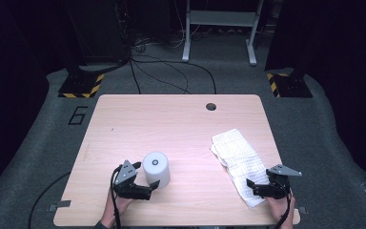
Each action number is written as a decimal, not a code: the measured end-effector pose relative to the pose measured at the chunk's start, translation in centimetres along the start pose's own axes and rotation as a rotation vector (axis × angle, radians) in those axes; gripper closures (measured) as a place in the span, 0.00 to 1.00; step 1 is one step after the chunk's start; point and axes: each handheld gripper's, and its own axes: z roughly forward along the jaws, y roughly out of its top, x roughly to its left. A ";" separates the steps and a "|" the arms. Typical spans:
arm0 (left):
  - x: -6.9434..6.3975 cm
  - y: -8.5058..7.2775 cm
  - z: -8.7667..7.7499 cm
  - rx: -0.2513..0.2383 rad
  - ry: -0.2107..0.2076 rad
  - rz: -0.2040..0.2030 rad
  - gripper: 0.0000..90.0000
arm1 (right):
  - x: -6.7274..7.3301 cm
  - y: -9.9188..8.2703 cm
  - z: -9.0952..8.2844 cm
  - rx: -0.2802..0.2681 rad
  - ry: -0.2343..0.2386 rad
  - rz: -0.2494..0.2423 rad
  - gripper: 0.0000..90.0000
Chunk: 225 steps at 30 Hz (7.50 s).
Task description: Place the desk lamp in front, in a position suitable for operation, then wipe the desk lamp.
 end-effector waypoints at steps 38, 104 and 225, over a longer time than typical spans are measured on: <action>-0.4 1.5 3.9 0.067 0.018 0.029 0.09 | 0.0 0.0 0.0 0.006 -0.005 -0.001 0.01; -2.2 0.8 9.4 0.010 -0.010 0.056 0.08 | 0.1 0.5 0.1 0.040 -0.004 -0.009 0.00; -2.4 0.7 9.5 0.011 0.003 0.064 0.08 | 19.6 16.7 6.3 0.015 0.320 -0.508 0.87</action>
